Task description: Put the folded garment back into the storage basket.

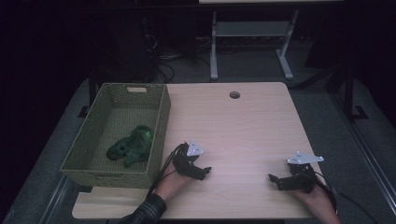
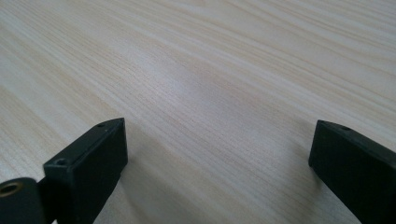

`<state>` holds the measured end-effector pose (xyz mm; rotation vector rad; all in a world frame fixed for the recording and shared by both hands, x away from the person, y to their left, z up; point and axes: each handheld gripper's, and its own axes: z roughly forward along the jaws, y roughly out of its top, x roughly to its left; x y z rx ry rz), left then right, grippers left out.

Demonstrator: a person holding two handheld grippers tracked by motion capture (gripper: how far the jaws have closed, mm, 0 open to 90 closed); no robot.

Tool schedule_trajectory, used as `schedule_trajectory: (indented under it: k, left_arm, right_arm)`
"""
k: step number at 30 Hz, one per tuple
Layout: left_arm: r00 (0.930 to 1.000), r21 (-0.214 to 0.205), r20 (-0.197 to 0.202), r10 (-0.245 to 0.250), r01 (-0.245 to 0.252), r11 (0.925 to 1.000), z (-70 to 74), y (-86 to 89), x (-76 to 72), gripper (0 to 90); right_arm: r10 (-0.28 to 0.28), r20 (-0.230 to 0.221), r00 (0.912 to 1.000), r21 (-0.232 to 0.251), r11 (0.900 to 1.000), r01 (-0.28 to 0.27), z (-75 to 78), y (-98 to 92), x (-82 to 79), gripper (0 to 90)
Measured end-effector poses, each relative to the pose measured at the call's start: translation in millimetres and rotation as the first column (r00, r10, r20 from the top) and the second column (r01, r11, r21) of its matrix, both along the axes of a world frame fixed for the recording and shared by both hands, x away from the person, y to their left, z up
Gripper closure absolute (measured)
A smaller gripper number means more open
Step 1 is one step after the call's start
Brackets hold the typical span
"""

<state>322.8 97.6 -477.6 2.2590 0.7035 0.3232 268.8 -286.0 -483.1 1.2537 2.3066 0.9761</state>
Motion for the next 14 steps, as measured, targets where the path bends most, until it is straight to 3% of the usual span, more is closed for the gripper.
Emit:
schedule_trajectory:
  k: [2, 14]
  left_arm:
    - [0.9999, -0.011, -0.015, 0.002, -0.002, 0.9999, -0.7, 0.7, 0.8, 12.6]
    - [0.9999, -0.010, -0.014, 0.001, -0.001, 0.9999, -0.5, 0.9, 0.9, 12.7]
  right_arm:
    - [0.000, 0.000, 1.0000, 0.000, 1.0000, 0.000, 0.0, 0.0, -0.1, 4.1]
    - [0.000, 0.000, 1.0000, 0.000, 1.0000, 0.000, -0.1, 0.0, 0.0, 4.1]
